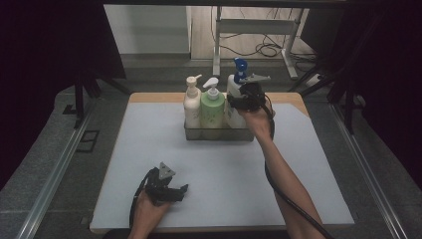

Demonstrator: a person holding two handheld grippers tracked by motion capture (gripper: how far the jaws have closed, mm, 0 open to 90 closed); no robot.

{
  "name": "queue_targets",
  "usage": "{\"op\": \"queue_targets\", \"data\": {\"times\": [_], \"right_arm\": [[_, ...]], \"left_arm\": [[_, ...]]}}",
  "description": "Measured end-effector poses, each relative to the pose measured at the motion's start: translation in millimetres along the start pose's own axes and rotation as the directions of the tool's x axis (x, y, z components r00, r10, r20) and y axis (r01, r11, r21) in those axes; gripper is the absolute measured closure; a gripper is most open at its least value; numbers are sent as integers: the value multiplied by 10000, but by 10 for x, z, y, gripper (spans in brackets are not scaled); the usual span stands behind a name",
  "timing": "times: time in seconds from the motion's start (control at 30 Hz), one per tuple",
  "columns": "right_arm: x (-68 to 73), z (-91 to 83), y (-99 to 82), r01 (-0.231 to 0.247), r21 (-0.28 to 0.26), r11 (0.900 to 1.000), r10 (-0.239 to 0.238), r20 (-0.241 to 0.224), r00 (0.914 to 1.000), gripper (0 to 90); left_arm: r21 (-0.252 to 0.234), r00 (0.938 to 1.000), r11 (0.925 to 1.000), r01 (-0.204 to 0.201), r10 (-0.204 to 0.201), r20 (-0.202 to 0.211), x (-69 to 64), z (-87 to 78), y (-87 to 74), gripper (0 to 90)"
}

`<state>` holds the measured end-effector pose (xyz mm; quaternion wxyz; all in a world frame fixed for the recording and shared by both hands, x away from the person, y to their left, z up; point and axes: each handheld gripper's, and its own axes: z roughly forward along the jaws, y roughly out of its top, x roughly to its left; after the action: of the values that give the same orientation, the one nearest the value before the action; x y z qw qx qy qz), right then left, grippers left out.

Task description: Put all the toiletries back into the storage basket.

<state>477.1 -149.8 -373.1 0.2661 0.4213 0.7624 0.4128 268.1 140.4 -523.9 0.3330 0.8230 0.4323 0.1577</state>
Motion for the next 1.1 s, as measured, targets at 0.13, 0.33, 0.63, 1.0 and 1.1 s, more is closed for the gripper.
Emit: {"op": "queue_targets", "data": {"times": [0.13, 0.33, 0.63, 1.0, 1.1], "right_arm": [[11, 11, -51, -6, 56, 10000, 6, -47, 10000, 386], [22, 46, -124, -61, 149, 9999, 62, -60, 10000, 387], [49, 83, -197, 21, 247, 9997, -20, -24, 10000, 388], [52, 141, -307, 64, 381, 9993, -68, 88, 9999, 388], [37, 158, -342, 6, 411, 9992, -11, 129, 9999, 387]], "left_arm": [[0, 10000, 10000, 16, -16, -11, -1, -1, 0, 123], [1, 10000, 10000, 2, -2, 0, -1, 0, 0, 122], [2, 10000, 10000, 0, 0, 2, 0, 0, 0, 123], [14, 10000, 10000, -1, 1, 2, 0, -1, 0, 123], [-5, 10000, 10000, -1, 1, 6, 0, 1, -1, 123]]}}
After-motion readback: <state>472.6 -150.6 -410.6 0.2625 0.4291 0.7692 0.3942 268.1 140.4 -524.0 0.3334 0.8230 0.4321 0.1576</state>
